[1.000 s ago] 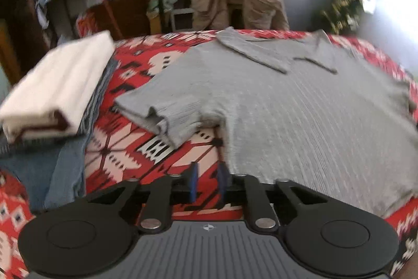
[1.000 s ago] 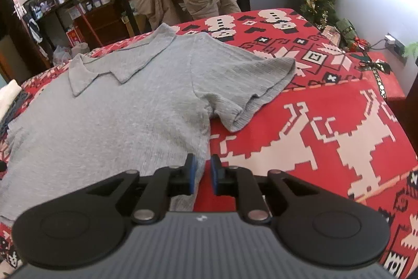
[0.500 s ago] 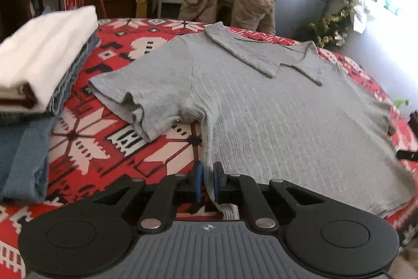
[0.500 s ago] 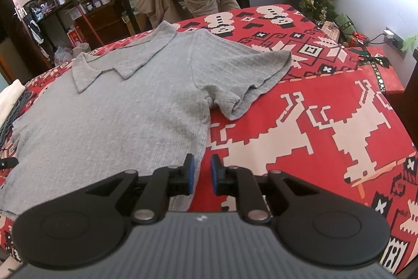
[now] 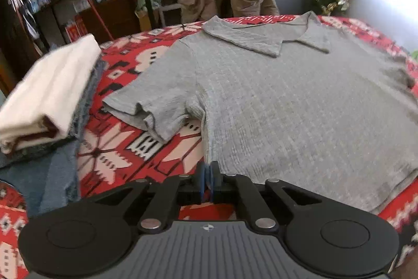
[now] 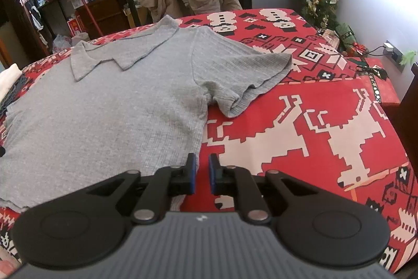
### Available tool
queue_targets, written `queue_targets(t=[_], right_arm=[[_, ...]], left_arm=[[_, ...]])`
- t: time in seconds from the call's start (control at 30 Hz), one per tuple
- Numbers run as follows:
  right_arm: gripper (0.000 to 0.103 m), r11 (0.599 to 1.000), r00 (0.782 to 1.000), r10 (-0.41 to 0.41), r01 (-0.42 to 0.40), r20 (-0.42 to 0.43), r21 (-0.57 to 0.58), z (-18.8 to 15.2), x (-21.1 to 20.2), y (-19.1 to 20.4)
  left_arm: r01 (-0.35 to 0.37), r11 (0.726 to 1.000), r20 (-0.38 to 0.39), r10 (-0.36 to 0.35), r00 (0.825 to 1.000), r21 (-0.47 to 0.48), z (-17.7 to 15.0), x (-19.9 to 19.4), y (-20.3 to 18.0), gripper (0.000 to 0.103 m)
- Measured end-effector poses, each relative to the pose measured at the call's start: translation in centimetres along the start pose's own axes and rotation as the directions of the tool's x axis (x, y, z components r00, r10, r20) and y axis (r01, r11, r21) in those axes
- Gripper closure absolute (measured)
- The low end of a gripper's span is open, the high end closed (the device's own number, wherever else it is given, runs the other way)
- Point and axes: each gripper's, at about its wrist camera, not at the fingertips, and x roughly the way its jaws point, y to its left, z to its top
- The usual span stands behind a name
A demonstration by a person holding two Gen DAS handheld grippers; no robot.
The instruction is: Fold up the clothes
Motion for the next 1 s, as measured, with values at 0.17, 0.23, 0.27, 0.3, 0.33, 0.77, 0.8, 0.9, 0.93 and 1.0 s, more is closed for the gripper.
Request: queue_targets(t=[0.17,0.23,0.27,0.3,0.33,0.77,0.8,0.9,0.93,1.0], right_arm=[[0.090,1.000,1.000,0.007,-0.007,0.027,0.013,-0.6,-2.4,-0.6],[0.090,1.000,1.000,0.012,-0.013,0.025,0.021,-1.2,-3.2,-0.9],[0.089,1.000,1.000,0.014,-0.015,0.024,0.023,-1.5,-3.6,-1.0],[0.087,1.000,1.000,0.016,-0.016,0.022,0.023,-1.8,-3.8,-1.0],[0.085,1.000,1.000,0.017,-0.018,0.021,0.024,-2.2,-4.1,-1.1],[0.078,0.997,0.998,0.060,-0.060,0.004,0.041,-4.2,-5.4,-0.8],[0.075,0.997,0.997,0.071,-0.071,0.008,0.042,-4.2,-5.5,-0.7],[0.073,0.995,0.996,0.089,-0.089,0.000,0.044,-4.3,-5.4,-0.5],[0.073,0.995,0.996,0.087,-0.086,-0.017,0.040,-4.4,-5.1,-0.4],[0.086,0.997,0.996,0.079,-0.078,-0.051,0.030,-4.7,-4.3,-0.4]], left_arm=[[0.101,0.982,-0.009,-0.103,0.995,-0.158,-0.1,-0.8,2.9,0.088],[0.173,0.955,-0.006,-0.179,0.984,-0.241,-0.9,-1.7,3.1,0.088],[0.194,0.947,-0.012,-0.204,0.979,-0.257,-1.3,-2.0,3.1,0.088],[0.208,0.942,-0.021,-0.221,0.975,-0.263,-1.7,-2.2,2.9,0.088],[0.223,0.937,-0.029,-0.239,0.971,-0.270,-2.0,-2.5,2.7,0.088],[0.227,0.952,-0.086,-0.249,0.965,-0.207,-3.5,-2.9,-0.2,0.098],[0.224,0.954,-0.088,-0.246,0.965,-0.201,-3.6,-2.9,-0.2,0.099],[0.216,0.959,-0.091,-0.236,0.967,-0.184,-3.7,-3.1,-0.2,0.099],[0.216,0.959,-0.092,-0.236,0.968,-0.182,-3.8,-3.2,-0.2,0.099],[0.216,0.960,-0.093,-0.235,0.968,-0.177,-3.9,-3.2,-0.1,0.099]])
